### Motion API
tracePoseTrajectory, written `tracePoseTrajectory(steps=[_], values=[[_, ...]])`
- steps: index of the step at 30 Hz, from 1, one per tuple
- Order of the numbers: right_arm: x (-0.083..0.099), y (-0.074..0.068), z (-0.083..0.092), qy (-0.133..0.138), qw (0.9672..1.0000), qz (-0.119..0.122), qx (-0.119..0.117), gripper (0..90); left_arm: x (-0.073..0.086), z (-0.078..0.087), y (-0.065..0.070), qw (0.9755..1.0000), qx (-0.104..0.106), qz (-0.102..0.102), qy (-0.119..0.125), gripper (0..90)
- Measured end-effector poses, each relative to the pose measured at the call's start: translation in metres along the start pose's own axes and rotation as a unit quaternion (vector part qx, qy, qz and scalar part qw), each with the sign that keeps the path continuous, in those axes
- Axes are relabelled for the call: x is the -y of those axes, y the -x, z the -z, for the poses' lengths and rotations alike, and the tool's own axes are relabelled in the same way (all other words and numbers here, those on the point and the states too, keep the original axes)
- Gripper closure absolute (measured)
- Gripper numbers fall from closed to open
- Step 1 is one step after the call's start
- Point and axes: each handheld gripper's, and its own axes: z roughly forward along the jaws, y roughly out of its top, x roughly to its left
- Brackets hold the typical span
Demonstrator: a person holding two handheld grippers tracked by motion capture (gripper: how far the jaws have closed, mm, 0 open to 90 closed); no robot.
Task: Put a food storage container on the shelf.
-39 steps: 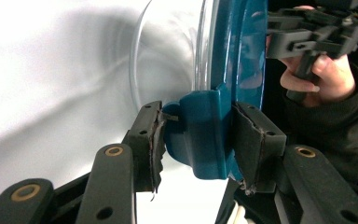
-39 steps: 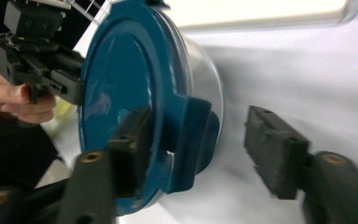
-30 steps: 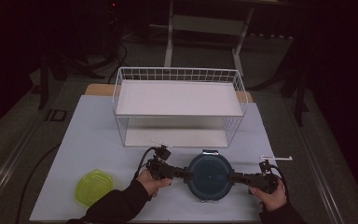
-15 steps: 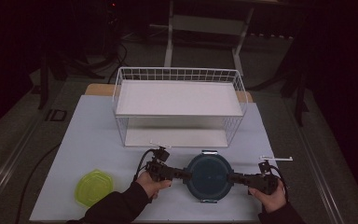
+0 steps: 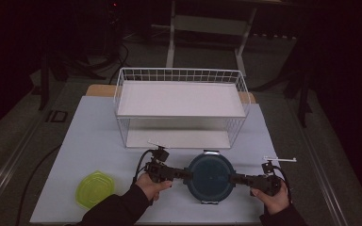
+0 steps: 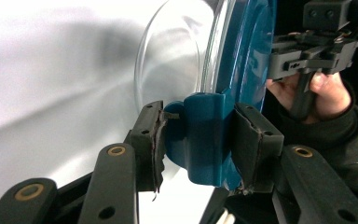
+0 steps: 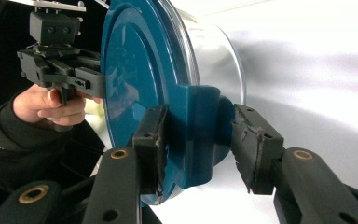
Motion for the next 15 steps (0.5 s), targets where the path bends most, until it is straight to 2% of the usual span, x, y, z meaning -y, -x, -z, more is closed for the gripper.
tracePoseTrajectory(steps=[6,11,12,15], values=[[-0.012,-0.017,0.004,0.006,0.9999,0.010,-0.008,56.6,-0.008,0.019,0.015,0.9999,-0.004,-0.012,0.011,56.3],[-0.028,-0.034,0.006,0.017,0.9993,0.028,-0.016,56.7,-0.016,0.039,0.027,0.9993,-0.007,-0.024,0.029,56.6],[-0.031,-0.038,0.006,0.019,0.9991,0.032,-0.018,56.7,-0.016,0.039,0.027,0.9993,-0.007,-0.024,0.029,56.6],[-0.043,-0.049,0.004,0.023,0.9986,0.042,-0.021,56.7,-0.024,0.056,0.034,0.9985,-0.013,-0.030,0.044,56.5]])
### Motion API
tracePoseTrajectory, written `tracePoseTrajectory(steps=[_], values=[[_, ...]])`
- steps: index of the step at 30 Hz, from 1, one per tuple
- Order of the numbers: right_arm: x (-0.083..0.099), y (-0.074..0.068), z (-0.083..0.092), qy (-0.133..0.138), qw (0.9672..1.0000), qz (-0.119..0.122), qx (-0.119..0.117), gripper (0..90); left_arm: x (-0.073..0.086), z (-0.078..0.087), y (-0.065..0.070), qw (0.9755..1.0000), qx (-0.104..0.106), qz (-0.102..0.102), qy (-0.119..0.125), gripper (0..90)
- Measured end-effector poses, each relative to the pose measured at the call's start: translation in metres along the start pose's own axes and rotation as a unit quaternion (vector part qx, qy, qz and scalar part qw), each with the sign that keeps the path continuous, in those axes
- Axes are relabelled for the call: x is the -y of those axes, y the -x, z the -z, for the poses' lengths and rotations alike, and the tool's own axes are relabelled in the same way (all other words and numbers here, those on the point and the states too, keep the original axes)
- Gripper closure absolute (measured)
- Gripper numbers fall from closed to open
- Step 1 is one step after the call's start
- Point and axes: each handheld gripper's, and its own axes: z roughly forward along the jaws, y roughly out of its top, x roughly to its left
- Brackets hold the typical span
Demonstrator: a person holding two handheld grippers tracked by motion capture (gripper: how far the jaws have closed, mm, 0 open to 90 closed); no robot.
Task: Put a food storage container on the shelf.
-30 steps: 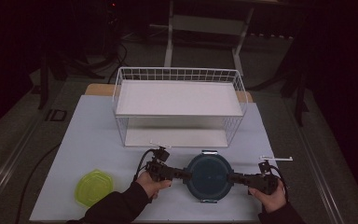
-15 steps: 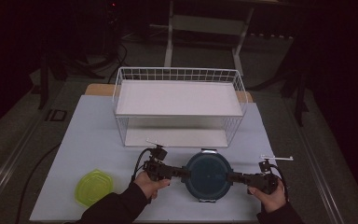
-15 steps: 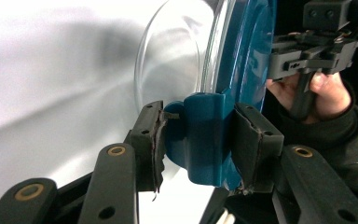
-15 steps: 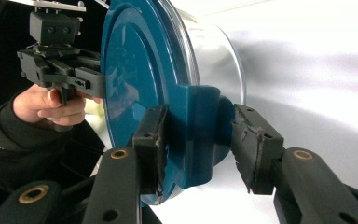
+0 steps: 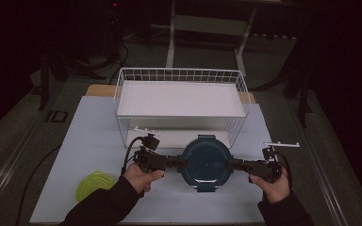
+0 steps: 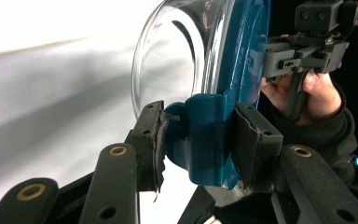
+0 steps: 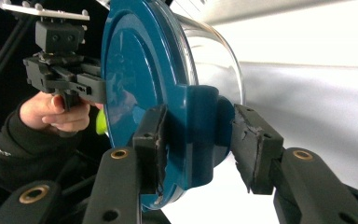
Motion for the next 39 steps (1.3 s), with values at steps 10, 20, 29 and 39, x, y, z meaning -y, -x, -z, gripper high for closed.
tracePoseTrajectory(steps=[10,20,29,39], values=[[-0.042,-0.025,-0.008,0.009,0.9995,0.019,-0.021,56.7,-0.027,0.035,0.017,0.9990,-0.019,-0.015,0.037,56.6],[-0.087,-0.044,-0.019,0.022,0.9988,0.031,-0.031,56.7,-0.063,0.067,0.022,0.9961,-0.027,-0.033,0.077,56.5],[-0.120,-0.054,-0.032,0.018,0.9988,0.034,-0.031,56.6,-0.087,0.086,0.016,0.9947,-0.028,-0.033,0.093,56.4],[-0.146,-0.053,-0.046,0.015,0.9995,0.012,-0.026,56.6,-0.105,0.091,-0.002,0.9945,-0.027,-0.011,0.101,56.2]])
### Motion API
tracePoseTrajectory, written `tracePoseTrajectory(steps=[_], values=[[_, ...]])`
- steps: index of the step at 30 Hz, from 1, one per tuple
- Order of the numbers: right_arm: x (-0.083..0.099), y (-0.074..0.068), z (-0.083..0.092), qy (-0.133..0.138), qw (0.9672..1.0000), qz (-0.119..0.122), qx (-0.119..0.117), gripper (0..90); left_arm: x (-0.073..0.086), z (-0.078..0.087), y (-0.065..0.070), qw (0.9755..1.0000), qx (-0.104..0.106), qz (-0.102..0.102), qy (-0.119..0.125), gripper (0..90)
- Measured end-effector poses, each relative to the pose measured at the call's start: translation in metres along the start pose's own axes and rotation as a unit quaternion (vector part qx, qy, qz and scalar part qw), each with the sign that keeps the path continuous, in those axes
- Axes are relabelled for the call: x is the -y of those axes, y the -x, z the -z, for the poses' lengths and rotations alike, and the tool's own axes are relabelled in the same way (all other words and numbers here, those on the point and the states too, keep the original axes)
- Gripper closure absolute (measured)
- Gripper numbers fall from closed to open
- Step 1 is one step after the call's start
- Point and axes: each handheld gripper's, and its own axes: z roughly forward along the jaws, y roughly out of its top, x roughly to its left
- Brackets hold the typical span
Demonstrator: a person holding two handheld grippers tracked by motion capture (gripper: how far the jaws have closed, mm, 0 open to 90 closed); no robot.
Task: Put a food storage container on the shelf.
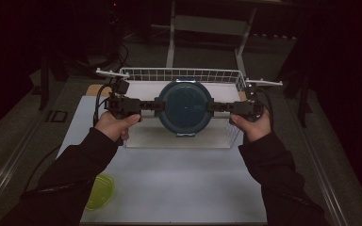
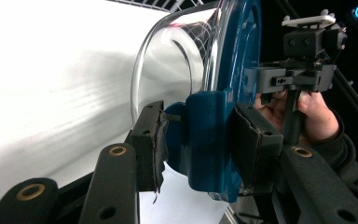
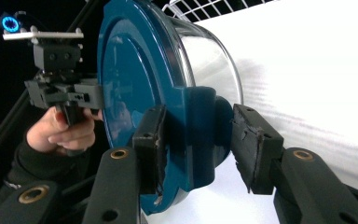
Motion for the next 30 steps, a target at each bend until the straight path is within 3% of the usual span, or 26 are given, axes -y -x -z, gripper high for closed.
tracePoseTrajectory(steps=[9,14,19,24,30], values=[[-0.010,0.008,-0.012,-0.003,0.9998,-0.019,0.004,56.7,-0.005,-0.002,-0.015,0.9998,0.001,0.020,0.005,55.9],[-0.015,0.007,-0.014,-0.003,0.9997,-0.024,0.008,56.6,-0.008,-0.003,-0.018,0.9998,0.004,0.021,0.007,55.5],[-0.020,0.004,-0.018,0.005,0.9995,-0.013,0.027,55.5,-0.011,-0.004,-0.027,0.9992,0.010,0.038,0.007,53.9],[-0.023,0.008,-0.021,0.007,0.9993,-0.030,0.022,55.1,-0.014,-0.005,-0.033,0.9986,0.015,0.050,0.001,53.0],[-0.024,0.012,-0.024,0.026,0.9978,-0.050,0.035,53.5,-0.018,-0.009,-0.038,0.9984,0.014,0.055,0.002,49.5]])
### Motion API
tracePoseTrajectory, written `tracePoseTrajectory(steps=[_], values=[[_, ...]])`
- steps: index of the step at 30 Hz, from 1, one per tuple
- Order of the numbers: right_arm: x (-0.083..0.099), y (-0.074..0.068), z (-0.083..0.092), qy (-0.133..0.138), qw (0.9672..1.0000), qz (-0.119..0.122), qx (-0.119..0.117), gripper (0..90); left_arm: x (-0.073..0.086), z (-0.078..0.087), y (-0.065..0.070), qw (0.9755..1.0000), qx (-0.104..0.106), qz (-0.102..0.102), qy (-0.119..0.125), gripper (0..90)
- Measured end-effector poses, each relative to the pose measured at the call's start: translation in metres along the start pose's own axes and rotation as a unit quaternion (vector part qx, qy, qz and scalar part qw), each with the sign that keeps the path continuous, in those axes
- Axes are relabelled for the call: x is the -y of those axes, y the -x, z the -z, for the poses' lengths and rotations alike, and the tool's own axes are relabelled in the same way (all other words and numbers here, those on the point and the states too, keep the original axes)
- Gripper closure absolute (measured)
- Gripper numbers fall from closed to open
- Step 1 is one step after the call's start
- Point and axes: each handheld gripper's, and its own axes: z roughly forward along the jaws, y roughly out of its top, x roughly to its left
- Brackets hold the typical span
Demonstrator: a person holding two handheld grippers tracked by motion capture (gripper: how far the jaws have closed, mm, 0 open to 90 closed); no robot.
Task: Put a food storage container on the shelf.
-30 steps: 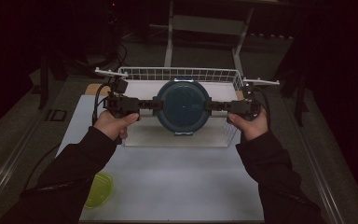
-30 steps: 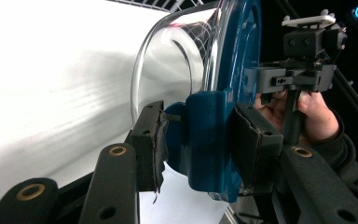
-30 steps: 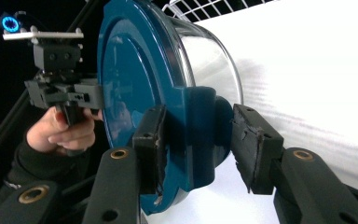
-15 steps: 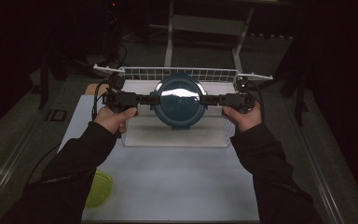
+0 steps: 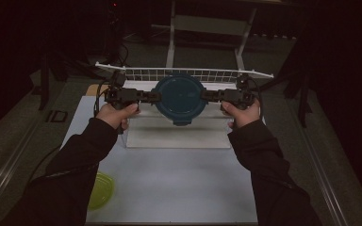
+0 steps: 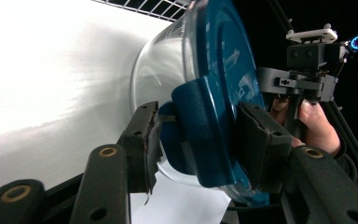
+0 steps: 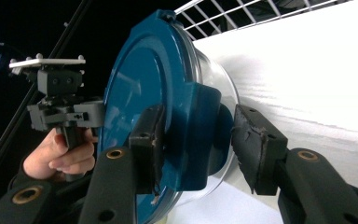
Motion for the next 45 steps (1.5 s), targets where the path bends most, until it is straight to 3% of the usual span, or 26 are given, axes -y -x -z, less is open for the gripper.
tracePoseTrajectory(steps=[10,14,17,18,20,26,32,33,34,35,38,40,45], values=[[-0.002,0.003,-0.006,0.008,0.9998,-0.015,0.013,51.7,-0.005,-0.004,-0.005,1.0000,-0.008,-0.001,0.004,44.9],[-0.003,0.007,-0.008,0.011,0.9997,-0.023,0.004,51.1,-0.006,-0.004,-0.004,0.9998,-0.015,-0.010,0.010,44.6],[-0.002,0.008,-0.008,0.012,0.9996,-0.024,0.001,50.5,-0.006,-0.004,-0.001,0.9991,-0.028,-0.030,0.012,44.4],[-0.002,0.008,-0.008,0.013,0.9997,-0.020,0.003,49.6,-0.006,-0.004,-0.001,0.9991,-0.028,-0.030,0.012,44.4],[-0.002,0.005,-0.007,0.014,0.9998,-0.007,0.010,46.7,-0.006,-0.003,0.004,0.9979,-0.041,-0.050,0.011,44.4],[-0.003,0.000,0.005,0.038,0.9989,0.024,0.016,45.5,-0.002,-0.001,0.007,0.9965,-0.040,-0.073,0.009,39.3],[0.003,-0.016,0.018,0.033,0.9961,0.077,0.027,46.7,0.003,0.014,0.011,0.9935,-0.048,-0.092,0.045,34.6],[0.004,-0.018,0.019,0.034,0.9956,0.082,0.031,47.4,0.005,0.019,0.012,0.9919,-0.054,-0.099,0.058,32.5],[0.007,-0.020,0.022,0.033,0.9949,0.090,0.032,48.9,0.005,0.019,0.012,0.9919,-0.054,-0.099,0.058,32.4],[0.010,-0.021,0.024,0.031,0.9943,0.096,0.035,49.6,0.008,0.026,0.016,0.9896,-0.054,-0.115,0.067,32.0],[0.020,-0.023,0.029,0.025,0.9938,0.102,0.037,58.0,0.012,0.030,0.019,0.9881,-0.051,-0.126,0.072,24.7],[0.030,-0.026,0.030,0.017,0.9935,0.107,0.037,64.5,0.022,0.036,0.023,0.9854,-0.047,-0.146,0.075,17.1],[0.061,-0.034,0.017,-0.029,0.9922,0.120,0.017,84.3,0.039,0.043,0.025,0.9826,-0.056,-0.156,0.083,0.9]])
